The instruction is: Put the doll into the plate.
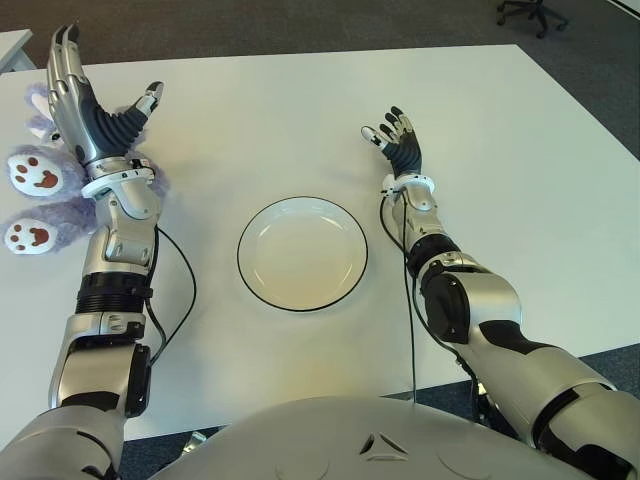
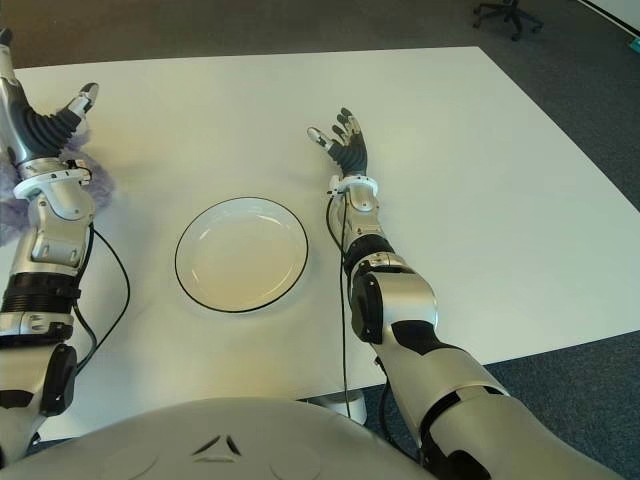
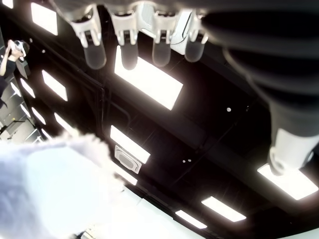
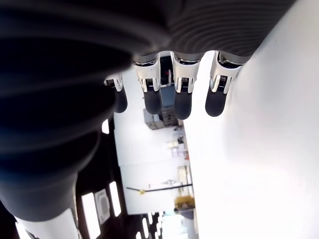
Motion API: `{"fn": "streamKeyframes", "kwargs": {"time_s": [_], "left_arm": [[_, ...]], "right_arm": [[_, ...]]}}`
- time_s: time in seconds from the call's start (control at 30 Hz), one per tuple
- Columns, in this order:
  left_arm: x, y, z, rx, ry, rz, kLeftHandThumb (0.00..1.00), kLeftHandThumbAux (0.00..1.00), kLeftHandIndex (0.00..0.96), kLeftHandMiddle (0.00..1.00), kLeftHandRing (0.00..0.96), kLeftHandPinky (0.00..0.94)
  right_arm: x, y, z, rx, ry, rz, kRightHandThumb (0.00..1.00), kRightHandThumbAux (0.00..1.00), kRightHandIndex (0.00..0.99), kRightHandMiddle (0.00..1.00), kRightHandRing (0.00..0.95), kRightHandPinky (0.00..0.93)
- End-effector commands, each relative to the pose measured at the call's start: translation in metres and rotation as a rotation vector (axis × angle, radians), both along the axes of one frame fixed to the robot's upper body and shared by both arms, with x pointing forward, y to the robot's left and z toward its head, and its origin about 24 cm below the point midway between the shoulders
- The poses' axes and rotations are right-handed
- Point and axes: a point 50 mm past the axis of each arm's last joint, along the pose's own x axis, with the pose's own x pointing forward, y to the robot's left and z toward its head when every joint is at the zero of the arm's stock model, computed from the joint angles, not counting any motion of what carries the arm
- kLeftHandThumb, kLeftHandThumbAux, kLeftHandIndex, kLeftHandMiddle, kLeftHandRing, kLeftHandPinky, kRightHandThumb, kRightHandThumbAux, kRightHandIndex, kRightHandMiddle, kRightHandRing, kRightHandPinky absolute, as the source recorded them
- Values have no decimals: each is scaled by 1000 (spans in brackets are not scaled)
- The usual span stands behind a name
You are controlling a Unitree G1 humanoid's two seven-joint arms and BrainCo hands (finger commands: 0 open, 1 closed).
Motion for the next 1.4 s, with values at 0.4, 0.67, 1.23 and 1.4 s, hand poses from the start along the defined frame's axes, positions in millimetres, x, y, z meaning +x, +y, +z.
{"fn": "streamKeyframes", "kwargs": {"time_s": [0.4,0.67,1.23,1.4], "left_arm": [[-16,8,-10,52,60,71,57,523,9,150,171,184],[-21,14,-14,62,75,98,76,476,0,115,130,122],[-23,17,-14,150,40,140,129,481,3,145,166,203],[-21,17,-12,190,35,157,129,482,10,183,222,283]], "right_arm": [[-23,-6,-46,-4,193,-14,106,773,58,93,93,112],[-22,-5,-46,-5,194,-10,94,778,57,93,94,114],[-22,-2,-46,-1,195,7,95,785,56,91,90,111],[-22,0,-46,5,196,8,101,787,58,95,95,117]]}}
